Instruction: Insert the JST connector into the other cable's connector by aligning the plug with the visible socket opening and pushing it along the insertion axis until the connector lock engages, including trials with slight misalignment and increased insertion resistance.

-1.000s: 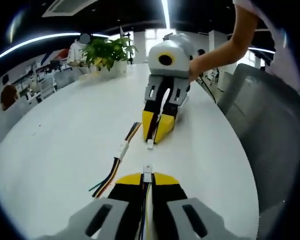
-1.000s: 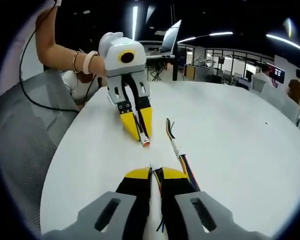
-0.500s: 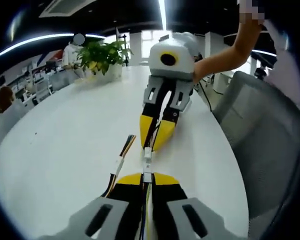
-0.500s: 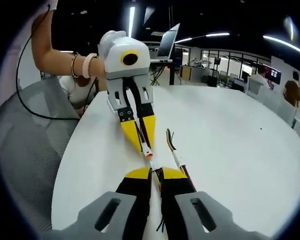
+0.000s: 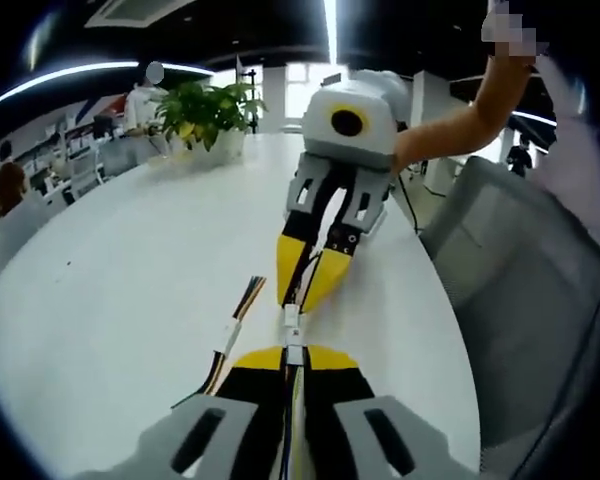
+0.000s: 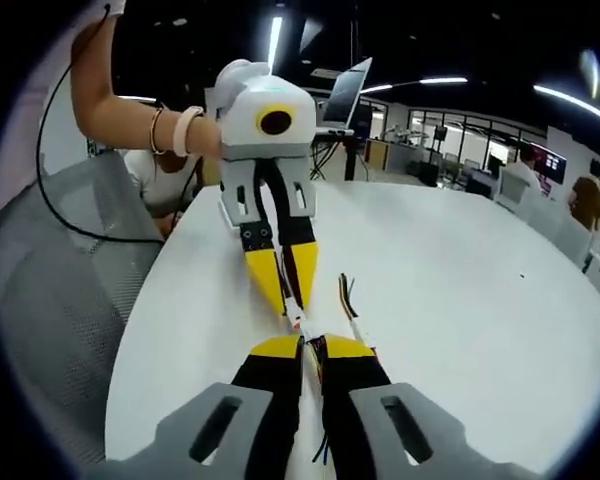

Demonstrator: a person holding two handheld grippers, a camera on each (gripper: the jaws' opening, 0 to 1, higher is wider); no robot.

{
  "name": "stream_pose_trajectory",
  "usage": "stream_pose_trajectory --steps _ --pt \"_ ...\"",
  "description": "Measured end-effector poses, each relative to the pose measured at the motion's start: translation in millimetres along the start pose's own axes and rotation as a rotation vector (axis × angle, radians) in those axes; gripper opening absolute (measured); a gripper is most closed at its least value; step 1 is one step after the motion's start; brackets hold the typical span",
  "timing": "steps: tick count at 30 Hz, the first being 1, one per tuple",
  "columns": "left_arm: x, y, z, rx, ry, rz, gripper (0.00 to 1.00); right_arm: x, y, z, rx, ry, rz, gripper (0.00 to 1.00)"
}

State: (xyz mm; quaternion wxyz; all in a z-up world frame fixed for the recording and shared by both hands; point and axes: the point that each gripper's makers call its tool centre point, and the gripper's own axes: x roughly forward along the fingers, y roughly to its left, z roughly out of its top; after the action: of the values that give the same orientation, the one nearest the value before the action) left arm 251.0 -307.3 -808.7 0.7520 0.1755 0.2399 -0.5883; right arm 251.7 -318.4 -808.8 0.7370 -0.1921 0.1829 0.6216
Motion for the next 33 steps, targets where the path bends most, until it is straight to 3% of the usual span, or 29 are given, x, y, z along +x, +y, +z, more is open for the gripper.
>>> stream_pose_trajectory --steps 11,27,33 --pt "1.7 -2.8 -5.7 0.008 0.036 -0.009 0.0 3.1 6.1 -2.6 0.006 0.009 0.016 0.03" --pt "4.8 -4.8 -5.4 0.013 0.044 -0.02 0.0 4.2 7.4 -5.6 0.023 0.008 0.023 0.03" --pt "5.7 -5.4 -6.4 0.063 0.054 -0.022 0.0 4.8 7.6 -7.1 0.028 0.011 0.024 0.03"
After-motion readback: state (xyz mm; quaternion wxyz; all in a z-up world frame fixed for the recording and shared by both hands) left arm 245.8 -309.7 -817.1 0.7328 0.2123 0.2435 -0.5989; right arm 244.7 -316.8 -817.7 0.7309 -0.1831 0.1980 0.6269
